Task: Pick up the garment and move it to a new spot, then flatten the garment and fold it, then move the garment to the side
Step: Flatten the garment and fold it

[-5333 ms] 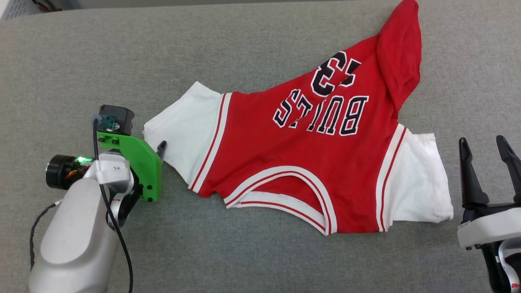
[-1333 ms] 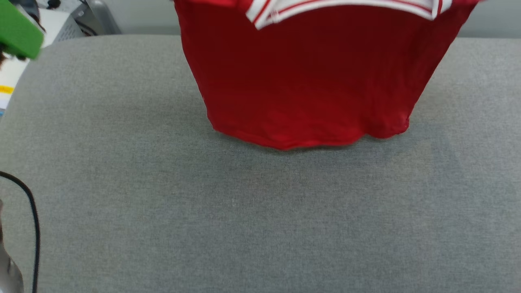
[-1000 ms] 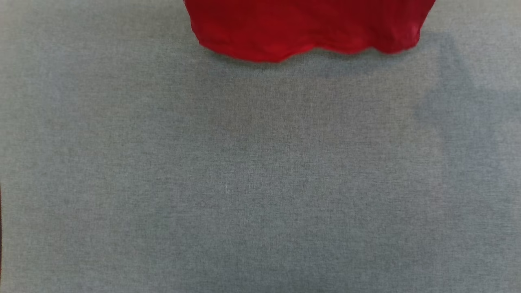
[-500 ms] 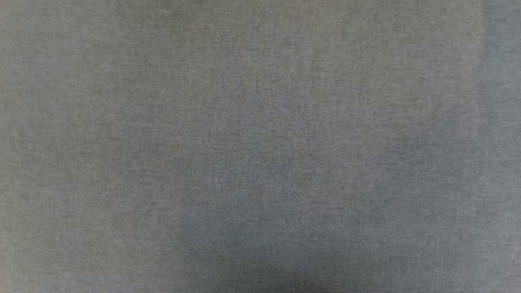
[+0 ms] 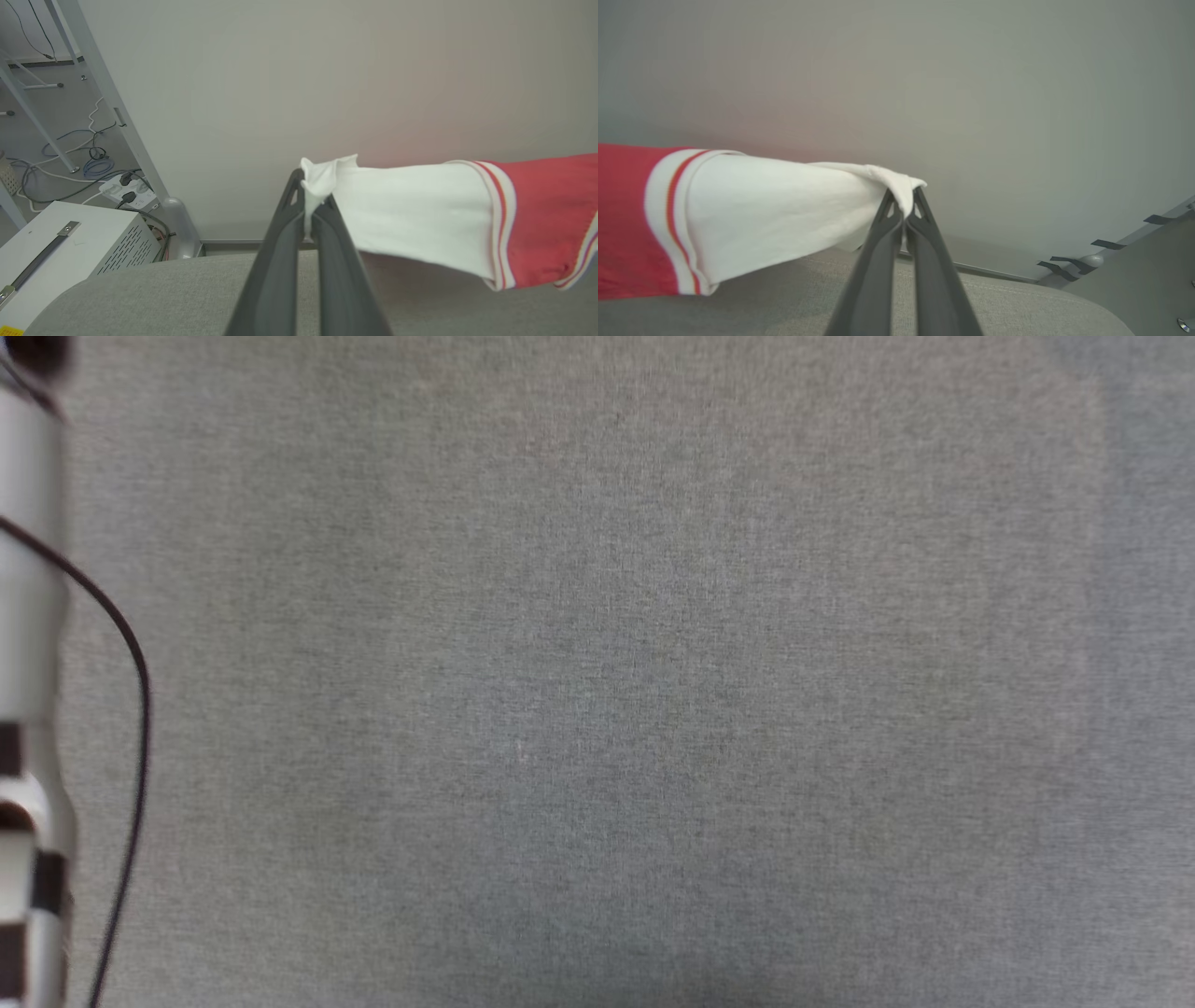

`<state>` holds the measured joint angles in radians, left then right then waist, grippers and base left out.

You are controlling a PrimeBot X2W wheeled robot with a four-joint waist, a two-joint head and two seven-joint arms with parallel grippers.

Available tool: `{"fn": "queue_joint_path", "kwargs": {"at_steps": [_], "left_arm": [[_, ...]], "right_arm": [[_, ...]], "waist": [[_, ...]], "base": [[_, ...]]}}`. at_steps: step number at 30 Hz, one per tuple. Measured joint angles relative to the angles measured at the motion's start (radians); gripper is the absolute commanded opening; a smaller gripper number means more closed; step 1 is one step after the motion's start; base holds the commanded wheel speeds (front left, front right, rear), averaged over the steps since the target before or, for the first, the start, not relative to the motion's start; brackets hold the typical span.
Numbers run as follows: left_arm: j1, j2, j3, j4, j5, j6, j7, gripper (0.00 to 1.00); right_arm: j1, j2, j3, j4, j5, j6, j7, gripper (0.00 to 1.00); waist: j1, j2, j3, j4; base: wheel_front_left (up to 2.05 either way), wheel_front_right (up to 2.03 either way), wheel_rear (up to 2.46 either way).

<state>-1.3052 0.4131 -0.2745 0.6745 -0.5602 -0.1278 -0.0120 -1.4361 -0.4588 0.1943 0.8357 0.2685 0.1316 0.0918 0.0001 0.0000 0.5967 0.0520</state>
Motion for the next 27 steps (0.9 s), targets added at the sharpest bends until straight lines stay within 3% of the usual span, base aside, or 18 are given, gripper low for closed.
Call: {"fn": "queue_joint_path", "kwargs": {"at_steps": [7, 8, 17, 27], "left_arm": [[0.294, -0.003, -0.071, 0.019, -0.075, 0.0, 0.005, 0.0], [0.404, 0.004, -0.085, 0.015, -0.113, -0.001, 0.025, 0.0], [0.667, 0.04, -0.124, -0.064, -0.167, -0.003, 0.104, 0.0], [0.984, 0.07, -0.149, -0.26, -0.222, 0.059, 0.175, 0.0]], "right_arm": [[0.264, -0.012, 0.051, 0.033, 0.097, 0.0, 0.015, 0.0], [0.374, -0.019, 0.065, 0.033, 0.145, 0.001, 0.033, 0.0], [0.655, -0.058, 0.062, -0.03, 0.293, 0.001, 0.107, 0.0], [0.957, -0.08, -0.023, -0.173, 0.415, 0.001, 0.246, 0.0]], "waist": [[-0.0001, 0.0, -0.113, 0.004], [-0.0002, 0.0, -0.167, 0.007], [-0.0002, 0.0, -0.335, 0.016], [-0.0003, 0.0, -0.491, 0.025]], "base": [[0.0, 0.0, 0.0], [0.0, 0.0, 0.0], [0.0, 0.0, 0.0], [0.0, 0.0, 0.0]]}}
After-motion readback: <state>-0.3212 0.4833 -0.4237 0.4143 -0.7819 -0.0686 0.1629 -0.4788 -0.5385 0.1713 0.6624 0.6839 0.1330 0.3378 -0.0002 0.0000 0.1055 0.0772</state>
